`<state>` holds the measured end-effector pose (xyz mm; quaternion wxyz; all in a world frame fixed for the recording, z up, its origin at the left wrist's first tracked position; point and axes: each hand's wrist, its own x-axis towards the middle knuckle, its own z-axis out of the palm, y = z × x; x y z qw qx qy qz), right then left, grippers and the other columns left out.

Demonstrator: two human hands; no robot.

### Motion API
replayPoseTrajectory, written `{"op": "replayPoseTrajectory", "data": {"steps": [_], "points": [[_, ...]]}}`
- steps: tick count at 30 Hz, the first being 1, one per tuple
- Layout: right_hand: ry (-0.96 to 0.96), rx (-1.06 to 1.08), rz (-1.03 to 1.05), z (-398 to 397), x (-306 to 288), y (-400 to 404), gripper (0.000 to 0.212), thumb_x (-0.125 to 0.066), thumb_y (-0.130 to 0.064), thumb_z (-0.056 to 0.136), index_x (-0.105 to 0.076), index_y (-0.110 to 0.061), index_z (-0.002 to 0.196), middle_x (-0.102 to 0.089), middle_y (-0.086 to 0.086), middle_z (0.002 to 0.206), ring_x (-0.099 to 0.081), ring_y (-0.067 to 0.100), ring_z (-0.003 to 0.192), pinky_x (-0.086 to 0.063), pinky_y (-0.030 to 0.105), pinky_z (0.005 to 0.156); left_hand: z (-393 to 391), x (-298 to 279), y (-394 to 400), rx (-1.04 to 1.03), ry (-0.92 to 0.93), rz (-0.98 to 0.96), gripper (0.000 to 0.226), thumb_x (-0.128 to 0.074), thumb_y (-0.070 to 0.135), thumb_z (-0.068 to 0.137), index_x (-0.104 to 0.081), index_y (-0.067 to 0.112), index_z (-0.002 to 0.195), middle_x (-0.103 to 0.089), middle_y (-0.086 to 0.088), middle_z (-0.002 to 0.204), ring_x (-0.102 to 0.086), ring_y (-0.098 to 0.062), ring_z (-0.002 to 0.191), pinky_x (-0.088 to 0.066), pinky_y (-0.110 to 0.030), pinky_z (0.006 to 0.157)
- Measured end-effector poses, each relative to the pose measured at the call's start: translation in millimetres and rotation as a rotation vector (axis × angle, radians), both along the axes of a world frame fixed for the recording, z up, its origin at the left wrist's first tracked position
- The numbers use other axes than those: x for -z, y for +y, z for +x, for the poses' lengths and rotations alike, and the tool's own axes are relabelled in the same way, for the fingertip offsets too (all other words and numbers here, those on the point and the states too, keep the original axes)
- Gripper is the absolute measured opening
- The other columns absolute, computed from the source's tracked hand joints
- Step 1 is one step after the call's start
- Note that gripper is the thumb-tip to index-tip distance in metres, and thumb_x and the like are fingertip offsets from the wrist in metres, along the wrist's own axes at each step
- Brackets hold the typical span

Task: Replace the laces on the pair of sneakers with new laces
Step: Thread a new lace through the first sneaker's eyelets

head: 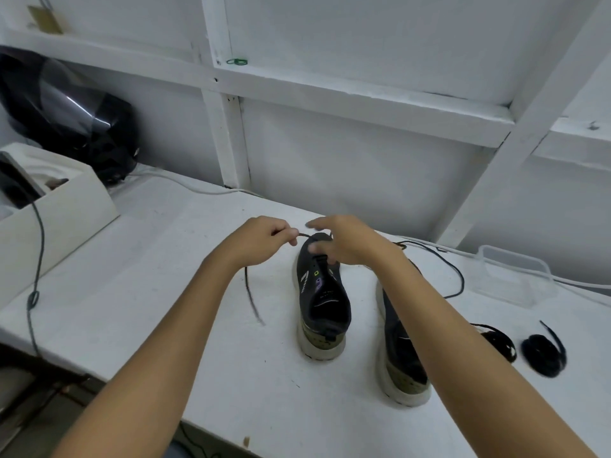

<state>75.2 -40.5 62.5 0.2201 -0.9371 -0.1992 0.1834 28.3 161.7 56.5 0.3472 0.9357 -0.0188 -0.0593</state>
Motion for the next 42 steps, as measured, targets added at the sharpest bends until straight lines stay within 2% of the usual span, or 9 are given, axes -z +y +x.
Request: {"op": "replayPoseTrajectory", "data": {"steps": [3,7,16,18,20,27,34,38,42], "points": [[-0.008,0.001,0.103,3,-1,5,0.024,-0.048,-0.020,0.101,-0.068,-0.024,0.088,-0.073,-0.005,0.086,-0.071,0.009,0.061,-0.050,0.030,0.067,3,1,-3,0.023,0.010,-0.013,0.030,-0.051,0.047,0.100,-0.073,0.032,0.085,-0.063,0.004,0.079,-0.054,-0.019,0.070,-0.042,-0.031,0.065],[-0.097,0.250,0.150,24,10,-14,0.026,-0.046,-0.015,0.095,-0.063,-0.023,0.077,-0.073,-0.001,0.077,-0.072,0.015,0.059,-0.060,0.043,0.080,1,10,14,0.029,0.126,-0.043,0.028,-0.046,0.038,0.104,-0.072,0.031,0.094,-0.061,0.009,0.074,-0.053,-0.008,0.066,-0.042,-0.026,0.065],[-0.132,0.506,0.226,29,26,-27,0.024,-0.045,-0.016,0.096,-0.061,-0.023,0.080,-0.072,0.003,0.085,-0.074,0.022,0.065,-0.060,0.043,0.081,-15,56,23,-0.010,0.335,-0.253,0.020,-0.051,0.006,0.101,-0.069,0.012,0.106,-0.077,-0.001,0.097,-0.074,-0.011,0.087,-0.055,-0.022,0.073],[-0.165,0.516,0.220,22,27,-23,0.012,-0.054,-0.022,0.098,-0.065,-0.024,0.103,-0.072,0.009,0.107,-0.072,0.033,0.096,-0.056,0.044,0.090,-17,65,19,-0.108,0.319,-0.320,0.017,-0.054,0.009,0.100,-0.071,0.009,0.101,-0.077,-0.004,0.092,-0.075,-0.014,0.086,-0.057,-0.026,0.076],[-0.239,0.527,0.195,10,30,-19,0.042,-0.066,-0.030,0.096,-0.054,-0.018,0.134,-0.062,0.012,0.130,-0.060,0.035,0.118,-0.048,0.041,0.096,-19,71,14,-0.203,0.289,-0.419,0.016,-0.057,0.016,0.099,-0.072,0.011,0.099,-0.077,-0.004,0.088,-0.075,-0.015,0.083,-0.057,-0.030,0.077],[0.209,0.365,0.132,-28,37,-8,0.025,-0.069,-0.043,0.090,-0.067,-0.022,0.102,-0.066,-0.003,0.104,-0.065,0.017,0.092,-0.064,0.037,0.068,-19,82,-6,-0.405,0.145,-0.594,0.014,-0.064,0.034,0.097,-0.074,0.026,0.102,-0.074,0.003,0.081,-0.059,-0.001,0.067,-0.043,-0.022,0.070],[0.153,0.290,0.039,-27,49,3,0.044,-0.072,-0.030,0.088,-0.066,-0.021,0.131,-0.065,0.000,0.129,-0.064,0.021,0.108,-0.059,0.039,0.091,-19,84,-13,-0.444,0.200,-0.930,0.013,-0.067,0.011,0.095,-0.068,0.010,0.107,-0.076,-0.007,0.096,-0.074,-0.010,0.087,-0.056,-0.017,0.073],[0.185,0.357,0.072,-24,55,7,0.023,-0.072,-0.028,0.089,-0.072,-0.021,0.111,-0.069,0.001,0.111,-0.066,0.024,0.098,-0.061,0.043,0.084,-20,85,-13,-0.398,0.197,-0.886,0.017,-0.075,0.006,0.087,-0.071,0.010,0.103,-0.077,-0.007,0.097,-0.073,-0.013,0.095,-0.057,-0.019,0.077],[0.275,0.438,0.275,-24,63,10,0.001,-0.072,-0.019,0.089,-0.072,-0.019,0.088,-0.069,-0.001,0.090,-0.062,0.014,0.080,-0.051,0.026,0.064,-17,88,-19,-0.395,0.098,-0.740,0.014,-0.074,0.010,0.088,-0.072,0.017,0.100,-0.075,-0.003,0.098,-0.073,-0.013,0.092,-0.058,-0.025,0.081]]}}
